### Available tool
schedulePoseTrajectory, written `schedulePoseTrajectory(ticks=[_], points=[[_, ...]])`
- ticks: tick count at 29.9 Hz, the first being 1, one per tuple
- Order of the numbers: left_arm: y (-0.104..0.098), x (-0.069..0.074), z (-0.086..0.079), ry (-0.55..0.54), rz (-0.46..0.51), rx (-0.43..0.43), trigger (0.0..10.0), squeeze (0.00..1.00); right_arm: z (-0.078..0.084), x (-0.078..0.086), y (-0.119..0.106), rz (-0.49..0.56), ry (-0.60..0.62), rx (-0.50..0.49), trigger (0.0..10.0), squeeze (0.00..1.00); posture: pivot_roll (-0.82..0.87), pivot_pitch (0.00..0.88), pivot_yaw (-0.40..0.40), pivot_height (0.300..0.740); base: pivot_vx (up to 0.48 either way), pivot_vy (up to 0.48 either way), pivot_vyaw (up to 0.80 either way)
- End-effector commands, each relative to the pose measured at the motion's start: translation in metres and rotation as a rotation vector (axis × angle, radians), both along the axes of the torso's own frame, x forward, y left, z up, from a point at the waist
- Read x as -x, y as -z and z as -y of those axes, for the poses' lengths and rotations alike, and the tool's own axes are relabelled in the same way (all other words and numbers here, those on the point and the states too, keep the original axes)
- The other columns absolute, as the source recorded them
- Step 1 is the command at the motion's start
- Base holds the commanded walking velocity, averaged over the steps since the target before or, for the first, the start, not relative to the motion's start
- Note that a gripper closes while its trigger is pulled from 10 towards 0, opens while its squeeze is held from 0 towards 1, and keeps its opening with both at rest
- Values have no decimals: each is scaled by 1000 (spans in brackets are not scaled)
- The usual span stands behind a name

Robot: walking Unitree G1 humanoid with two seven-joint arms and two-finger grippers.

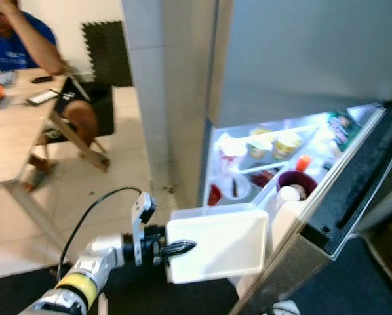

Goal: Restocking fridge

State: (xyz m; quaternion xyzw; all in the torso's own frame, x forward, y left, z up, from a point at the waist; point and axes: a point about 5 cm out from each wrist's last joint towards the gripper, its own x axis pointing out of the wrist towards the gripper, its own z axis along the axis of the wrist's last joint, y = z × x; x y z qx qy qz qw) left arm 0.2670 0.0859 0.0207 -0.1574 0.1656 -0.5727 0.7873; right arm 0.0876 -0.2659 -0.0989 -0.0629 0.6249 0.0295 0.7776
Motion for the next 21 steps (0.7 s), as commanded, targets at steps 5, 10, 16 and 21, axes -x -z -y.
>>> schedulePoseTrajectory(ticks=[5,10,16,21], points=[[30,6,-48,-372,-151,-164,10000,0,-4,-8,-1,10,-21,1,10000,0,-89,0,27,740,0,0,0],[58,34,-80,-537,-300,-282,10000,0,-3,-1,1,-46,-26,12,10000,0,-89,0,27,740,0,0,-727],[90,81,-101,-675,-486,-405,10000,0,-2,5,2,-89,-35,22,10000,0,-83,0,23,740,0,0,-800],[99,98,-105,-712,-551,-442,10000,0,-2,6,2,-98,-37,19,10000,0,-82,0,21,740,0,0,-800]])
